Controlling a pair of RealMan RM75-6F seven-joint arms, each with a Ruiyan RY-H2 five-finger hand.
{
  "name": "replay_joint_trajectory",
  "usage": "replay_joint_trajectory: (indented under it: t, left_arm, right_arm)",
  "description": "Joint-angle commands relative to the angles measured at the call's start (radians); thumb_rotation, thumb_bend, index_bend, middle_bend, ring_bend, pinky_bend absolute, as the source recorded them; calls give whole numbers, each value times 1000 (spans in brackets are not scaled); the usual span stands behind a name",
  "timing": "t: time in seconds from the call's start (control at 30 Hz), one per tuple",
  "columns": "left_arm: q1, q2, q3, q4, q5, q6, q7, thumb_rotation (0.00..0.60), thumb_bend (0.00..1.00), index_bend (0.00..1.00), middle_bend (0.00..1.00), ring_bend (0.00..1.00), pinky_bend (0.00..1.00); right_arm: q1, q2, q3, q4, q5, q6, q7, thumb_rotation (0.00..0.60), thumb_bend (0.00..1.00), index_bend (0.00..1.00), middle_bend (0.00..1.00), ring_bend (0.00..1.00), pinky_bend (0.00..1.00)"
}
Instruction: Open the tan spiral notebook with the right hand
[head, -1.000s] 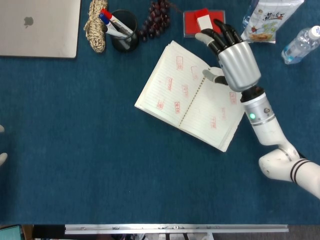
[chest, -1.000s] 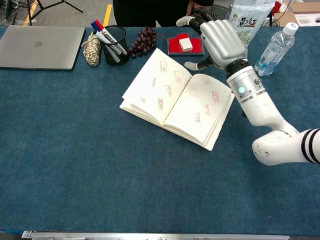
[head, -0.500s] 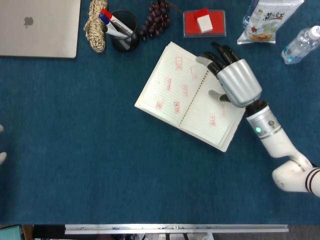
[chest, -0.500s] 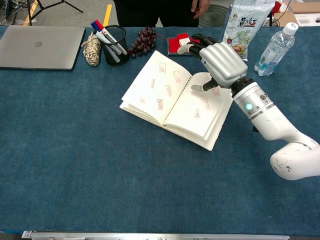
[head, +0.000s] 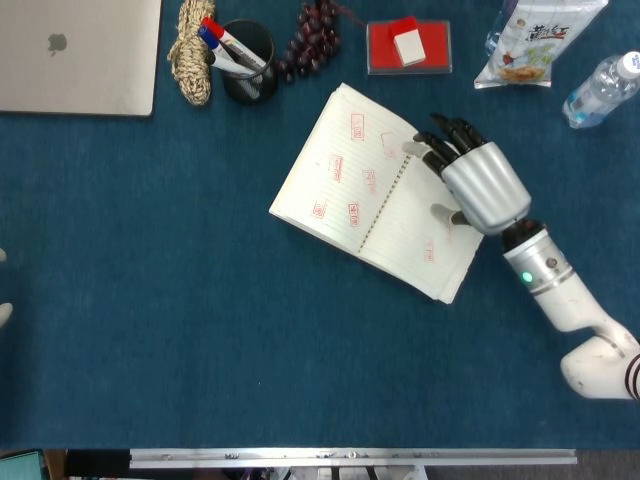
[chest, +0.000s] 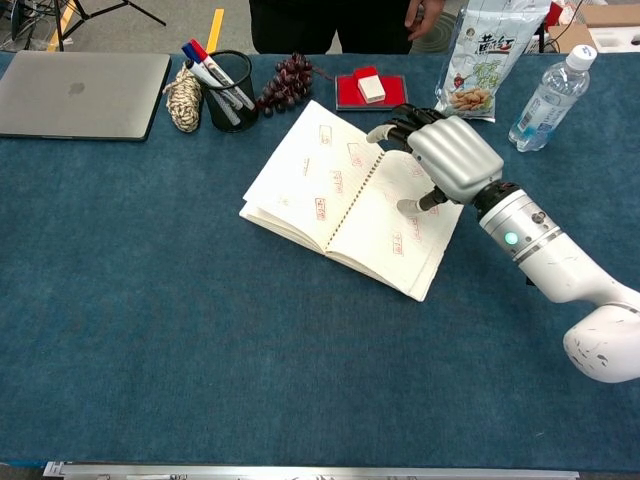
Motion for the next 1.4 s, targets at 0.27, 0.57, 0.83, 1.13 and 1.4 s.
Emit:
replay_joint_trajectory:
  t: [0.27, 0.57, 0.83, 1.13, 1.4]
  left_arm:
    - [2, 0, 0, 2, -1, 1, -2, 600, 111, 413, 293, 303, 600]
    - [-3, 7, -5, -6, 6, 8, 4, 600, 111, 413, 293, 303, 601]
    - [-18, 13, -19, -18, 18, 15, 17, 600, 111, 413, 293, 303, 601]
    - [-29, -16, -68, -18, 30, 85, 27, 600, 111, 403, 249, 303, 601]
    - [-53, -7, -85, -45, 34, 77, 53, 600, 111, 403, 250, 303, 600]
  right_arm:
    - [-8, -14, 5, 18, -12, 4, 18, 600, 50, 259, 273, 103, 184]
    - [-22, 50, 34, -53, -16, 60, -6, 600, 50, 259, 273, 103, 184]
    - [-97, 243, 32, -286, -2, 115, -162, 600, 55, 259, 273, 103, 184]
    - [-270, 483, -8, -585, 70, 205, -351, 600, 62, 259, 273, 103, 184]
    - [-416, 582, -39, -737, 86, 338, -433, 600, 63, 259, 273, 103, 184]
